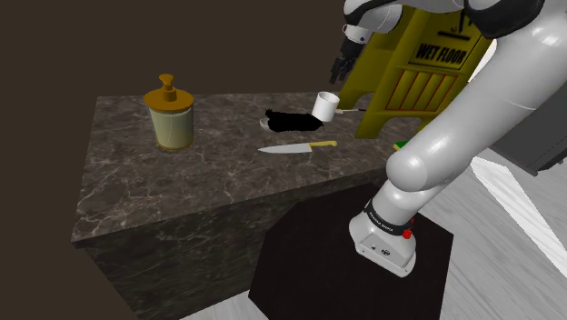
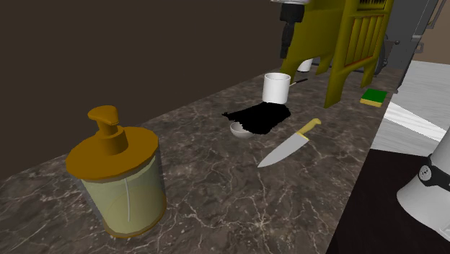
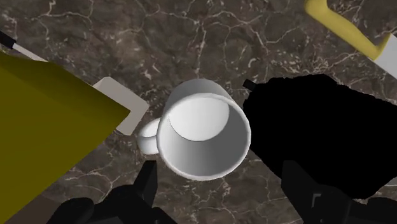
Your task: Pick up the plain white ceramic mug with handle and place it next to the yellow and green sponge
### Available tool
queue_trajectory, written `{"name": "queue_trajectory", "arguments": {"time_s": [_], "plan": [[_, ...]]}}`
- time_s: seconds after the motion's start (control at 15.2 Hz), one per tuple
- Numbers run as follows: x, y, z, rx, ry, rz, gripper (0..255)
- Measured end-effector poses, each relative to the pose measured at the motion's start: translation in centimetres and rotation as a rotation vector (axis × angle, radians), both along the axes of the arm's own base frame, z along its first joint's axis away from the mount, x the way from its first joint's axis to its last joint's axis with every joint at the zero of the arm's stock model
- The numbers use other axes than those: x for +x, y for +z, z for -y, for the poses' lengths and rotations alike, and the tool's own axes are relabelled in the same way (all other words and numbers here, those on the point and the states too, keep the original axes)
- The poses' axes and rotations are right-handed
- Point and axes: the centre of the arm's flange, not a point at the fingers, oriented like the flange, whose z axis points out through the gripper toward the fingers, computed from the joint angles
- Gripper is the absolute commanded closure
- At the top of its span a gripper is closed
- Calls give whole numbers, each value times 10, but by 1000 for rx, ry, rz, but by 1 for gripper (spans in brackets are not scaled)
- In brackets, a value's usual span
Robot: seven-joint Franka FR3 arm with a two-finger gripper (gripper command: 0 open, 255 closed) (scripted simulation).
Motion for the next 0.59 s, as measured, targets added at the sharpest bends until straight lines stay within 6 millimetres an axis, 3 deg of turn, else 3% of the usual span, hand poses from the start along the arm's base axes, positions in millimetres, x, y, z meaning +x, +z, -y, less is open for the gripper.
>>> {"name": "queue_trajectory", "arguments": {"time_s": [0.33, 0.59], "plan": [[5, -57, -43, -48, -24, 30, 0], [7, -86, -50, -58, -30, 38, 0]]}}
